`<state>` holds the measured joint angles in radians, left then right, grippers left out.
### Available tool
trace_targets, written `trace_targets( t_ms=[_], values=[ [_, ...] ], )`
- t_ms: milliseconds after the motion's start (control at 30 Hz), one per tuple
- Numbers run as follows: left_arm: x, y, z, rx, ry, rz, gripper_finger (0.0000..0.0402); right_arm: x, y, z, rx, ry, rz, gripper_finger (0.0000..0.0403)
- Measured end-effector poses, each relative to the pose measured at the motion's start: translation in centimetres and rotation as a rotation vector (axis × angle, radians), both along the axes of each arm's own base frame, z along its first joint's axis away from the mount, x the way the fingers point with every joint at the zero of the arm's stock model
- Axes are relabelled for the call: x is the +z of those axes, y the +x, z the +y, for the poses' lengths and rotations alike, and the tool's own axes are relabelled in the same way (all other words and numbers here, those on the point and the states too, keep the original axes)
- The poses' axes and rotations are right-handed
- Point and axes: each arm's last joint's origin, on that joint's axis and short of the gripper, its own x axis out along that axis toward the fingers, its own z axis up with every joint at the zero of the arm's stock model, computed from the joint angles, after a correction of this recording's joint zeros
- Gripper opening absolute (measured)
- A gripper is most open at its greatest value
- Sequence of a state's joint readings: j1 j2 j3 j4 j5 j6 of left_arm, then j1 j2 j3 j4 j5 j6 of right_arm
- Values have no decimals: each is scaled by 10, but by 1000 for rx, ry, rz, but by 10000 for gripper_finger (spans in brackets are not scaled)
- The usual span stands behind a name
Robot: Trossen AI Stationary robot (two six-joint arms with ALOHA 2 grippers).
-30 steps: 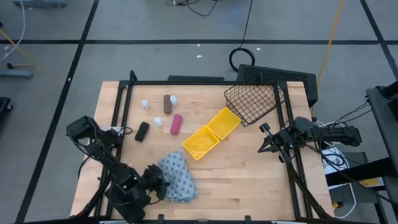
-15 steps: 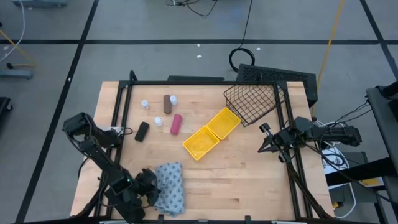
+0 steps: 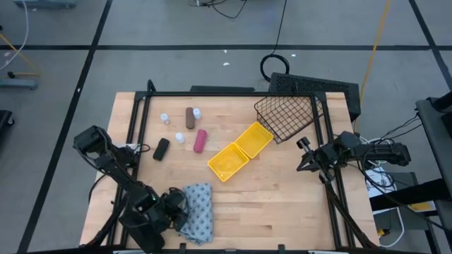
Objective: Pick & place medical supplies in basket/bin
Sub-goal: Put the hospital gown into the black wire basket
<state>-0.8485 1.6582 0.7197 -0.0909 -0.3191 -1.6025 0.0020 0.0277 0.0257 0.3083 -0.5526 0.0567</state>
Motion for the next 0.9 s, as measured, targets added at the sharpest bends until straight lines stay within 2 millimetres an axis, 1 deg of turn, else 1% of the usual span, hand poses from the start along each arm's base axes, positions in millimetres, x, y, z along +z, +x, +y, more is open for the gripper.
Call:
trace_targets(
  t_ms=[133,300,433,600,700,800,900],
  values=[
    [0,15,11,-6,28,-30,34,9,-3,0,46,136,-10,0],
    [0,26,23,-40,74,-37,34,14,-5,0,68,186,-34,0],
    [0,28,26,-60,68,-13,35,14,-5,0,79,220,-14,0],
    [0,23,26,8,-13,62,41,14,-5,0,79,218,-15,0],
    [-1,15,21,33,-49,119,64,14,-5,0,79,217,-16,0],
    [-1,6,16,80,-79,181,101,14,-5,0,78,216,-17,0],
    [0,0,10,81,-108,194,142,14,-5,0,78,215,-18,0]
  ],
)
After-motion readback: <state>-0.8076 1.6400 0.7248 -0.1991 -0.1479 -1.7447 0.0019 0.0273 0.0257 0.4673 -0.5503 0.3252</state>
